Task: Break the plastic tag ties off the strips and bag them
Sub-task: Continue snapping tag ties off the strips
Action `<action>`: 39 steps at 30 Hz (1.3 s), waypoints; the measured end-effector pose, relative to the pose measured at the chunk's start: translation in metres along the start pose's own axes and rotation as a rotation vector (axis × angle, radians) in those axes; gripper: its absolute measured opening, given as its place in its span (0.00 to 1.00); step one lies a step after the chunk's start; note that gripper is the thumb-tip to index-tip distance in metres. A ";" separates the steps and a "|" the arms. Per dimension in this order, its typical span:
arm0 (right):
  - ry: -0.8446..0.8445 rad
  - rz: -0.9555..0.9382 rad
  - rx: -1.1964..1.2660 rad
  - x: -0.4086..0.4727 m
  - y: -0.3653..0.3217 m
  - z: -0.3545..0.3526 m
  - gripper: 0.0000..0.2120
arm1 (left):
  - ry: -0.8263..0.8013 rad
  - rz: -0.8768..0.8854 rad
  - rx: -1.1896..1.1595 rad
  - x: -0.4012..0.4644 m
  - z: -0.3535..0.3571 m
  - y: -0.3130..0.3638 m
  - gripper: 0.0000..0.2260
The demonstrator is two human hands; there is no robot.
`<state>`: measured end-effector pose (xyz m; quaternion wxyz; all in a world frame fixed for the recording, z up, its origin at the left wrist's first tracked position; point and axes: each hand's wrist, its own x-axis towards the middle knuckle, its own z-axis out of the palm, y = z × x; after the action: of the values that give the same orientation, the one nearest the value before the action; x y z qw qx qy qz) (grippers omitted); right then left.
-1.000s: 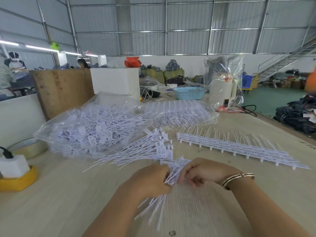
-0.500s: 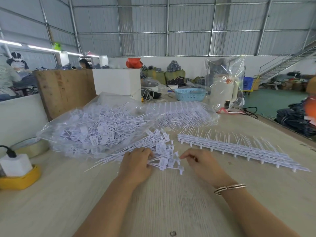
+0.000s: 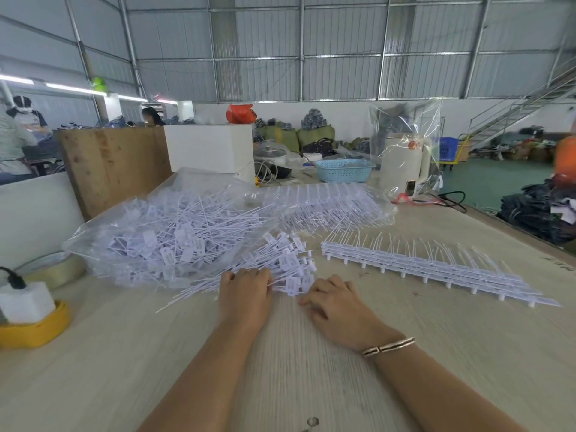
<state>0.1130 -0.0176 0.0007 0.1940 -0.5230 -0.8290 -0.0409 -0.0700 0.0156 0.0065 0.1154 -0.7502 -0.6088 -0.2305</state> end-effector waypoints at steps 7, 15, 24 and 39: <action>0.286 0.140 0.309 -0.002 0.006 -0.020 0.09 | 0.065 0.063 0.002 -0.007 -0.009 0.007 0.14; 0.033 0.406 -0.147 0.007 0.054 -0.034 0.12 | 0.072 0.549 -0.149 -0.022 -0.017 0.046 0.07; -0.045 0.374 -0.538 0.025 0.088 -0.026 0.13 | 0.005 0.694 -0.212 -0.025 -0.004 0.048 0.03; 0.174 0.178 -0.641 0.024 0.082 -0.034 0.15 | -0.162 0.401 -0.608 -0.019 -0.009 0.052 0.05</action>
<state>0.1860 0.0309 0.0293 0.0928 -0.6221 -0.7054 -0.3267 -0.0249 -0.0172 0.0105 -0.1185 -0.8705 -0.3604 -0.3136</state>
